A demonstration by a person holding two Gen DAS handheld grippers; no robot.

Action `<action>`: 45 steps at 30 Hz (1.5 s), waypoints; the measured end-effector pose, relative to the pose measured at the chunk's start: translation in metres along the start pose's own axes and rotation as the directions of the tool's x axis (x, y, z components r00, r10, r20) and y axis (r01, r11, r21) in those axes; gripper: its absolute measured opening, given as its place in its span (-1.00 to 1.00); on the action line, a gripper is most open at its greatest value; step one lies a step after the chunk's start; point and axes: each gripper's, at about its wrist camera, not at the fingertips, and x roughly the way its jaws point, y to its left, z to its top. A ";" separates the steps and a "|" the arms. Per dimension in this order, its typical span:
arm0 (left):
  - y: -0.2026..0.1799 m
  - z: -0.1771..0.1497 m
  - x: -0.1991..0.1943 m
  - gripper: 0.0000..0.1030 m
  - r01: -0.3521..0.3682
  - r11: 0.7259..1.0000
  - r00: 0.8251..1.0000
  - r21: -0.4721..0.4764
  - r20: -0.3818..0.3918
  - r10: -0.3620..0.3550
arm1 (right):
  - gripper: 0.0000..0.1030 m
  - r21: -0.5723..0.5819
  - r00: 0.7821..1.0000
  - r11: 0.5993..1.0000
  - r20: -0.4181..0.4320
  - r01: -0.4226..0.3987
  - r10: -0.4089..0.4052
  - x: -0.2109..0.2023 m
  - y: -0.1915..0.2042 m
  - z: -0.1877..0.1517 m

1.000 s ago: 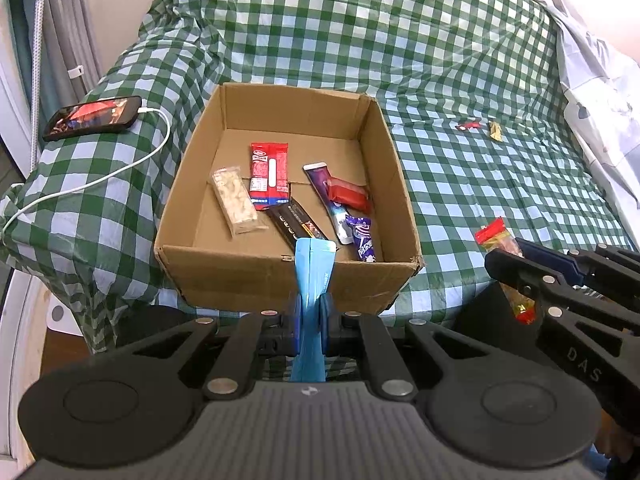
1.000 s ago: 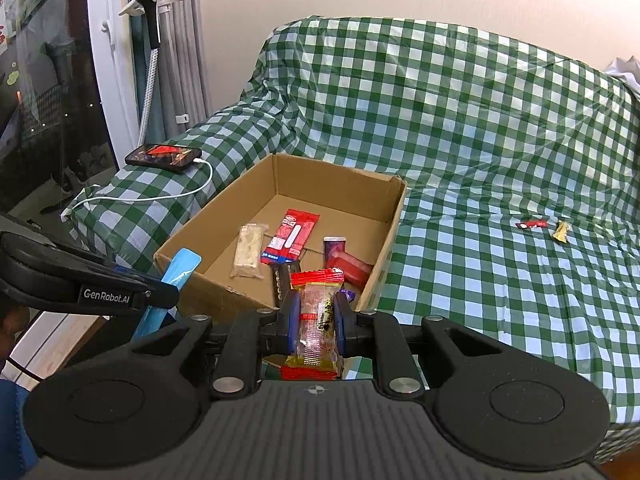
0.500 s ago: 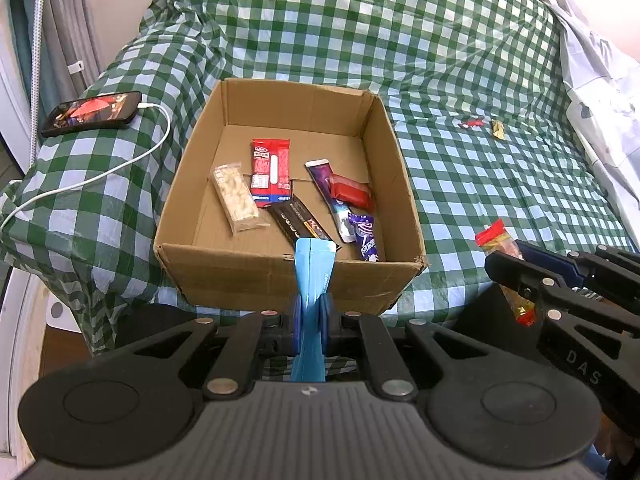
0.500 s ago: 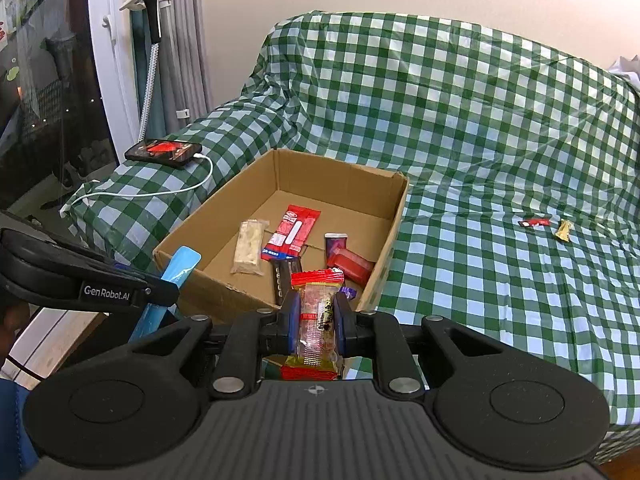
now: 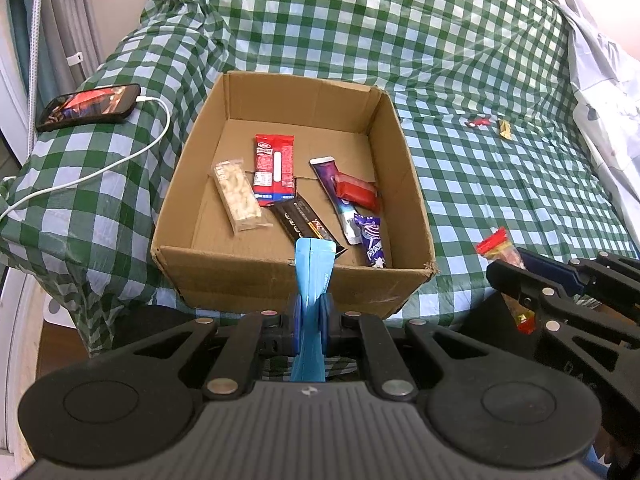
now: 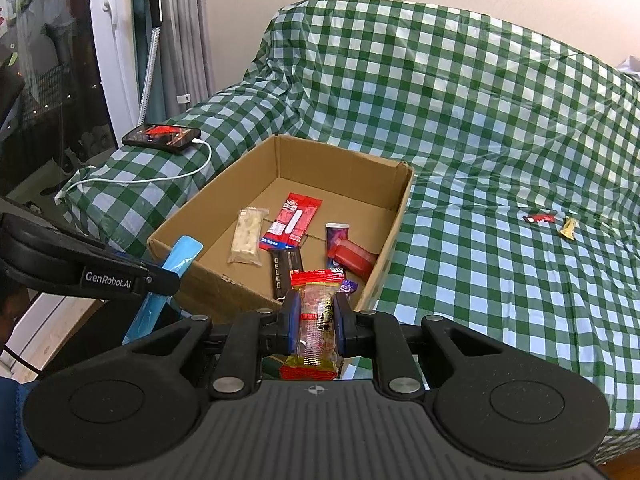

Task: Organize snacks
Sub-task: 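Carry the blue stick and red-wrapped candy over the cardboard box, then open both grippers to drop the blue stick and candy into the box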

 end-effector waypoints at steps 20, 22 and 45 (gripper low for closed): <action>0.017 0.057 0.024 -0.81 -0.037 0.998 0.999 -0.050 0.028 0.039 | -0.64 0.030 1.000 0.999 0.016 -0.014 0.014 0.039 -0.011 0.038; 0.019 0.064 0.031 -0.81 -0.038 0.998 0.999 -0.055 0.022 0.040 | -0.64 0.033 1.000 0.999 0.011 -0.016 0.016 0.047 -0.013 0.042; 0.030 0.114 0.145 -0.70 -0.094 0.995 0.991 -0.039 -0.101 0.089 | -0.63 0.094 0.993 0.995 -0.114 -0.017 0.028 0.167 -0.038 0.073</action>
